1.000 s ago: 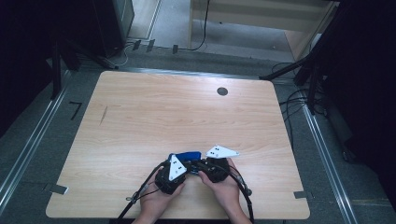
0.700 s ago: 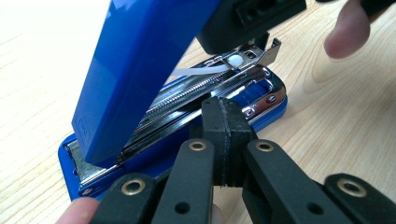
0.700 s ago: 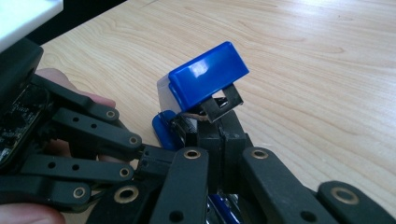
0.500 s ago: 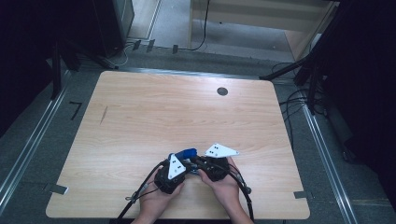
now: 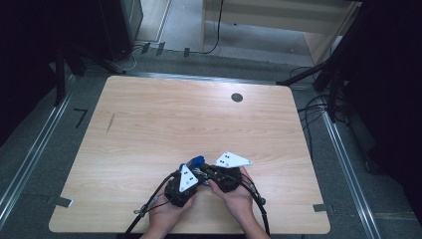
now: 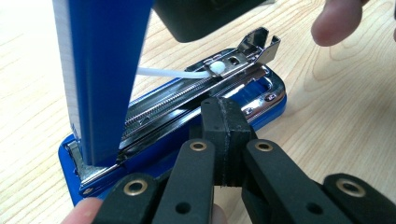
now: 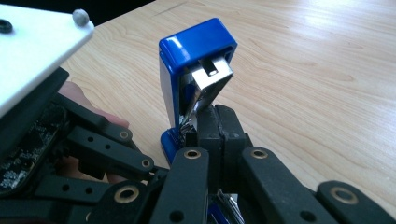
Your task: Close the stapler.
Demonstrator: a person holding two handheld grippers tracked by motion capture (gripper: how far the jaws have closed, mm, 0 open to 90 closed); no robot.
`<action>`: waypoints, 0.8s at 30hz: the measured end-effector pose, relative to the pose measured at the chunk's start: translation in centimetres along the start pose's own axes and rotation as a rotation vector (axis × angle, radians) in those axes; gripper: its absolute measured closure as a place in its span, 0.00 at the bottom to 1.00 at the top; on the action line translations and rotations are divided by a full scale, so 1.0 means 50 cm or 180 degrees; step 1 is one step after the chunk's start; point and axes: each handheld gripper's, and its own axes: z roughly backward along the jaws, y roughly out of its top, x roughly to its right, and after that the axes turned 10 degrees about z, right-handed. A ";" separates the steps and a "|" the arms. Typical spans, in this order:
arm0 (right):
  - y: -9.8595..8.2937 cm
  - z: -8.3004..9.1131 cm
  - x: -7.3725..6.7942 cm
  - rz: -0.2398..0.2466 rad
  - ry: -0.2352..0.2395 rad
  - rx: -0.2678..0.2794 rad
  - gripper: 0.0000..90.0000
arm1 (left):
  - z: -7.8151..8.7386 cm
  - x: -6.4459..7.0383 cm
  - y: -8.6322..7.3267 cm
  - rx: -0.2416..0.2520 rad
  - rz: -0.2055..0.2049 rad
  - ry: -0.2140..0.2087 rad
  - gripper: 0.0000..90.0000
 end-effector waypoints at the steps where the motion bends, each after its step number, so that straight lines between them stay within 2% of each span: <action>1: 0.002 -0.001 -0.001 0.0013 0.0005 -0.0003 1.00 | 0.000 0.000 0.000 0.0000 -0.0002 0.0001 1.00; 15: 0.010 -0.011 -0.002 0.0079 0.0078 0.0080 1.00 | 0.000 -0.001 0.000 -0.0008 0.0005 -0.0008 1.00; 24: 0.023 -0.022 -0.003 0.0129 0.0130 0.0042 1.00 | 0.000 0.000 0.000 -0.0006 -0.0004 0.0015 1.00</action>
